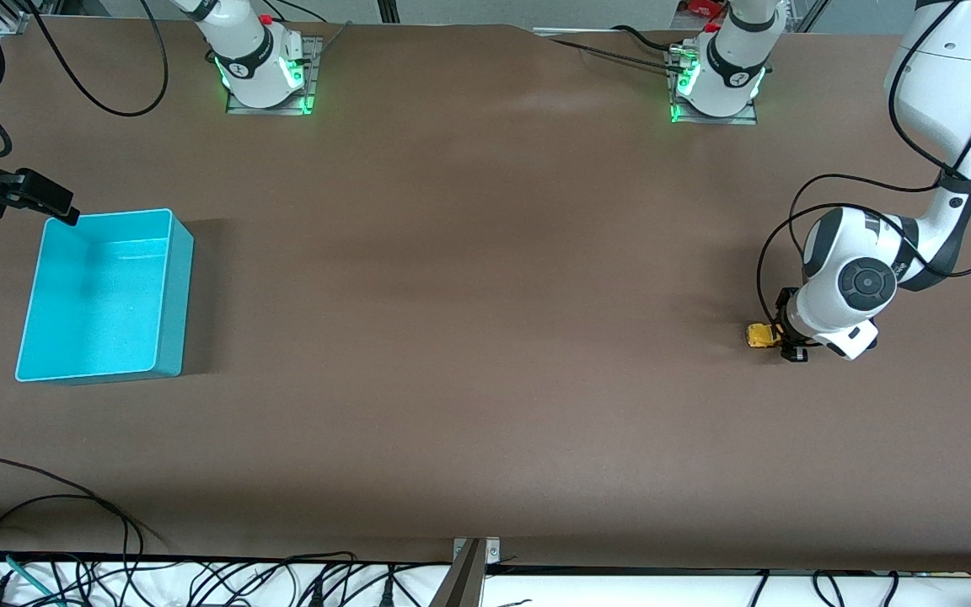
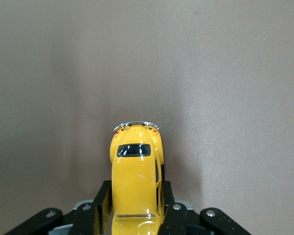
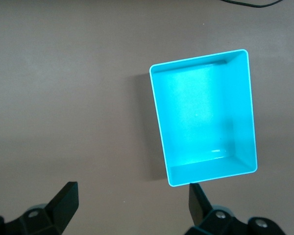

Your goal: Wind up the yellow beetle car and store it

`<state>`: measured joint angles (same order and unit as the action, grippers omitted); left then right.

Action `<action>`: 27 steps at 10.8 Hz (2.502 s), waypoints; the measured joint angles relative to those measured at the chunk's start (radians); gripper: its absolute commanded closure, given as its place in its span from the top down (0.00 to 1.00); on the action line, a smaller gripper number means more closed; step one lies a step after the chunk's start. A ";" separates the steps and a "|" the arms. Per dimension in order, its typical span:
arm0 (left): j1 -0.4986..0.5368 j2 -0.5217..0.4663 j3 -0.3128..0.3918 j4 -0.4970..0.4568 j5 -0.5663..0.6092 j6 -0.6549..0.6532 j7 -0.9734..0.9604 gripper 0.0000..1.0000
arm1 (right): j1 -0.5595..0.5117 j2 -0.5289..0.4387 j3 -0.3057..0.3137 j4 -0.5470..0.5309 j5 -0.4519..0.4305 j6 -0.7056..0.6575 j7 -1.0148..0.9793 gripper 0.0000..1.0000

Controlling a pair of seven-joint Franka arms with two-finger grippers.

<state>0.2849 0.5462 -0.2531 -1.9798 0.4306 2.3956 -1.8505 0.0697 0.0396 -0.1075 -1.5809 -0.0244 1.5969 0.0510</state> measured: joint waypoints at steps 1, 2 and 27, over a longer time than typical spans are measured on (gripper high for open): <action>0.000 0.000 0.000 0.001 0.000 -0.001 0.000 0.80 | 0.000 0.000 0.000 0.000 0.000 0.000 0.000 1.00; 0.000 0.009 0.003 0.006 0.000 0.000 -0.006 0.83 | 0.000 0.000 0.000 0.000 0.000 0.000 0.000 1.00; 0.008 0.050 -0.009 0.092 0.011 -0.108 0.067 1.00 | 0.002 0.000 0.002 0.000 0.000 0.000 0.000 1.00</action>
<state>0.2929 0.5965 -0.2622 -1.8874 0.4416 2.2873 -1.7838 0.0718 0.0398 -0.1052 -1.5809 -0.0244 1.5969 0.0510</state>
